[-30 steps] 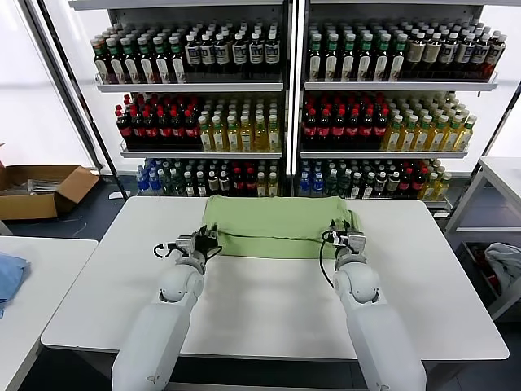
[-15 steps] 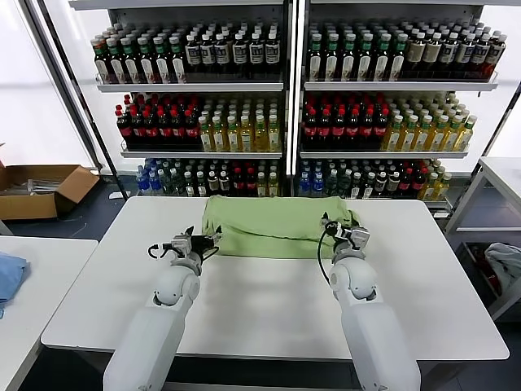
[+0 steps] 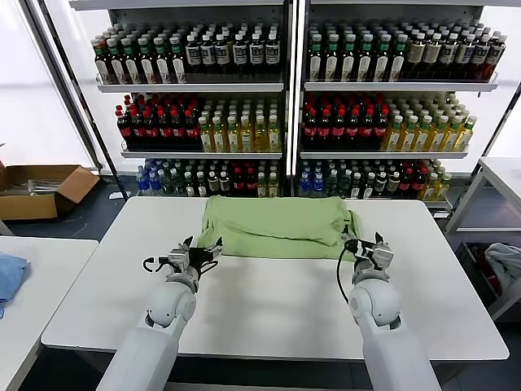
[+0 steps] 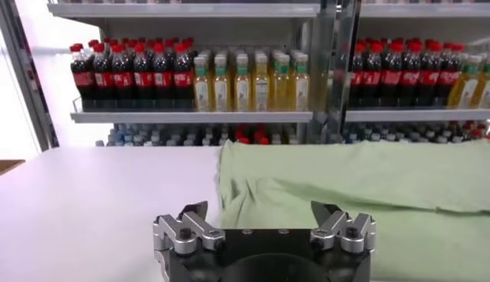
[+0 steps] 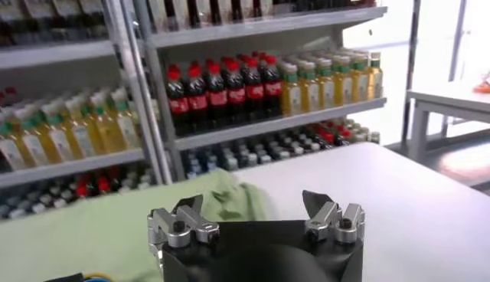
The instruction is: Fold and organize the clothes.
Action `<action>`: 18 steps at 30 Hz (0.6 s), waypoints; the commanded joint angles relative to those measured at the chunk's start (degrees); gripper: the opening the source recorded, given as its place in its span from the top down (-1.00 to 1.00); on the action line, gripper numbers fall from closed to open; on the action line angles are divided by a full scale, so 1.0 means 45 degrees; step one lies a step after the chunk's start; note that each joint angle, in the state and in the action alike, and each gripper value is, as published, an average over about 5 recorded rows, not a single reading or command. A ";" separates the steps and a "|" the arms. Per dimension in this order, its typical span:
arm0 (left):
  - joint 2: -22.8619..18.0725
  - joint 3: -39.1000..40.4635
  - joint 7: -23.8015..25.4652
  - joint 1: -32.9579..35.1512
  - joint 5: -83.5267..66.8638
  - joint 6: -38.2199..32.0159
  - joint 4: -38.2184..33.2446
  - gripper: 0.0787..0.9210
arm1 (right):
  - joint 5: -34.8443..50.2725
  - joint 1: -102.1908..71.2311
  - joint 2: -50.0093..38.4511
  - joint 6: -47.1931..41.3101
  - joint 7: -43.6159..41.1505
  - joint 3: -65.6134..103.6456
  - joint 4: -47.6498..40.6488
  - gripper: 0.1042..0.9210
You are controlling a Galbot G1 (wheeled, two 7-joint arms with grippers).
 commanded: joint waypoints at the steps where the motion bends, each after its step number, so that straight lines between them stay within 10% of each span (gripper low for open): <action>1: 0.0123 -0.0009 -0.0032 0.0396 0.0116 0.0202 -0.0137 -0.77 | -0.0142 -0.0656 -0.0290 -0.0361 0.0111 0.0161 0.0479 -0.76; 18: 0.0093 0.0052 -0.0151 -0.0596 0.0243 0.0222 0.1439 -0.77 | -0.0411 0.0610 -0.0327 -0.1154 0.0202 -0.0395 -0.0793 -0.76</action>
